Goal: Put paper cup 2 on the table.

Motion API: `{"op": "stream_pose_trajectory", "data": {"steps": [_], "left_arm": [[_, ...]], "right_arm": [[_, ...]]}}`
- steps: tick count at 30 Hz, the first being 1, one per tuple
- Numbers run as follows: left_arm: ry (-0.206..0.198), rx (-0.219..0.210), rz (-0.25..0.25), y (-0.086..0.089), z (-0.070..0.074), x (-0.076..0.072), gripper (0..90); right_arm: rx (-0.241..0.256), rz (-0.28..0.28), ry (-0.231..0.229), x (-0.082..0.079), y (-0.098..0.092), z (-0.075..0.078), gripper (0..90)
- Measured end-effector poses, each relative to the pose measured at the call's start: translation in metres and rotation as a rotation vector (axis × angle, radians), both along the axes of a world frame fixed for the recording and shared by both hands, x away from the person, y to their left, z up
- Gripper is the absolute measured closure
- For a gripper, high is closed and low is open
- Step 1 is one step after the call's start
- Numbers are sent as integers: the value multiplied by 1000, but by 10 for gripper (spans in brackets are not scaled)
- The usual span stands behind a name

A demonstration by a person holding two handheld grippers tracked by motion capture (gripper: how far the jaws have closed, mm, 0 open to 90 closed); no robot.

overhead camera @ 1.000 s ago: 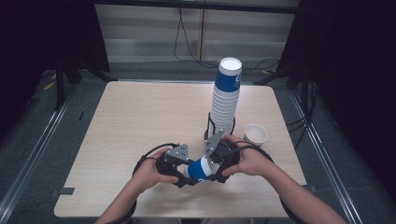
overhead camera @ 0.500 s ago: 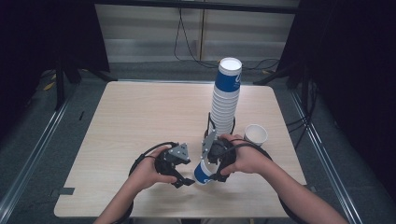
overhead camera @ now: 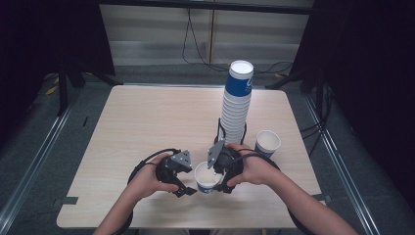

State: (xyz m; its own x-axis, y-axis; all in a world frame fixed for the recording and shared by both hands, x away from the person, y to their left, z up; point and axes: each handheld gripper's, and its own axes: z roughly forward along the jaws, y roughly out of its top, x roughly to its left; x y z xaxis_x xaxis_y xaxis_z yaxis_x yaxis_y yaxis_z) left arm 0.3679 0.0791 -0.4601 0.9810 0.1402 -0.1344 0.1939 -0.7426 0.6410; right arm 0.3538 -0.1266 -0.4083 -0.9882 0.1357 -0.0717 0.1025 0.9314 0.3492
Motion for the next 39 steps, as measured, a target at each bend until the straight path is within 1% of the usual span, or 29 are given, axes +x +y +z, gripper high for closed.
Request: {"op": "stream_pose_trajectory", "data": {"steps": [1,2,4,5,7,9,10,11,12,13,14,16,18,19,20,21,22,23,24,25,26,30,32,33,34,36,37,38,39], "left_arm": [[-2,0,0,1,0,0,198],[1,2,7,2,0,0,198],[1,4,8,4,0,0,197],[1,20,14,7,1,1,198],[5,14,18,8,0,0,197],[9,16,16,10,1,1,197],[5,21,11,11,1,1,197],[7,19,22,13,1,1,196],[4,16,25,14,1,1,193],[11,18,26,16,1,1,187],[7,18,35,18,1,2,187],[5,30,42,21,2,3,184],[13,12,65,24,2,3,176],[11,13,57,25,2,3,176],[-6,58,65,26,5,3,175],[13,10,67,27,2,3,175],[5,23,61,29,2,5,174],[9,12,76,30,2,5,173],[8,21,76,32,3,6,172],[8,14,78,33,2,6,172],[11,11,93,34,2,6,171],[3,15,100,39,2,8,170],[10,2,110,40,2,8,170],[2,9,100,42,3,9,170],[6,10,108,44,3,9,170],[0,10,102,45,3,10,170],[10,-3,122,45,3,9,170],[7,1,122,47,3,10,170],[8,-9,129,47,2,10,170]], "right_arm": [[0,3,-7,0,-2,-1,128],[3,-5,3,0,-3,-2,128],[29,-15,-4,0,-8,-2,129],[34,-31,4,-1,-11,-2,128],[43,-26,1,0,-13,-2,128],[60,-50,10,-2,-18,0,129],[69,-54,5,-2,-20,0,128],[78,-51,4,-2,-22,1,128],[90,-58,2,-2,-25,1,128],[125,-65,-9,-2,-30,2,128],[125,-65,-9,-2,-30,2,128],[151,-79,-13,-3,-35,4,129],[174,-107,-6,-6,-43,3,128],[174,-107,-6,-6,-43,3,128],[194,-119,-4,-7,-48,2,128],[194,-119,-4,-7,-48,2,128],[210,-116,-3,-8,-51,1,128],[219,-125,-5,-10,-53,1,128],[229,-141,-4,-13,-57,0,129],[229,-141,-4,-13,-57,0,129],[239,-145,-5,-14,-59,-1,128],[282,-162,-11,-19,-69,-4,130],[285,-171,-8,-21,-73,-6,130],[281,-170,-11,-23,-75,-8,130],[278,-175,-11,-25,-79,-11,130],[271,-184,-15,-26,-81,-12,130],[277,-185,-11,-27,-83,-14,130],[285,-190,-11,-28,-88,-17,130],[287,-196,-9,-29,-90,-18,130]]}}
